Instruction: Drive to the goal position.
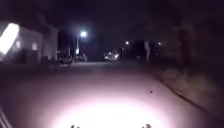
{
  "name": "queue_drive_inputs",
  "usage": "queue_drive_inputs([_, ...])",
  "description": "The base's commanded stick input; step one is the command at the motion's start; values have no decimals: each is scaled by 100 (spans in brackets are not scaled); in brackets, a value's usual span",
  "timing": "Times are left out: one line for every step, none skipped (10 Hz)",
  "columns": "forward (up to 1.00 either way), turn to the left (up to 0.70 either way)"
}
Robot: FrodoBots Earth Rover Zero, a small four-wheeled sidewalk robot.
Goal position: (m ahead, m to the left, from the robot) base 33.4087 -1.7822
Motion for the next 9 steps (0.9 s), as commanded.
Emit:
queue_drive_inputs([100,0])
queue_drive_inputs([100,0])
queue_drive_inputs([100,0])
queue_drive_inputs([100,0])
queue_drive_inputs([100,0])
queue_drive_inputs([100,0])
queue_drive_inputs([100,0])
queue_drive_inputs([100,0])
queue_drive_inputs([100,0])
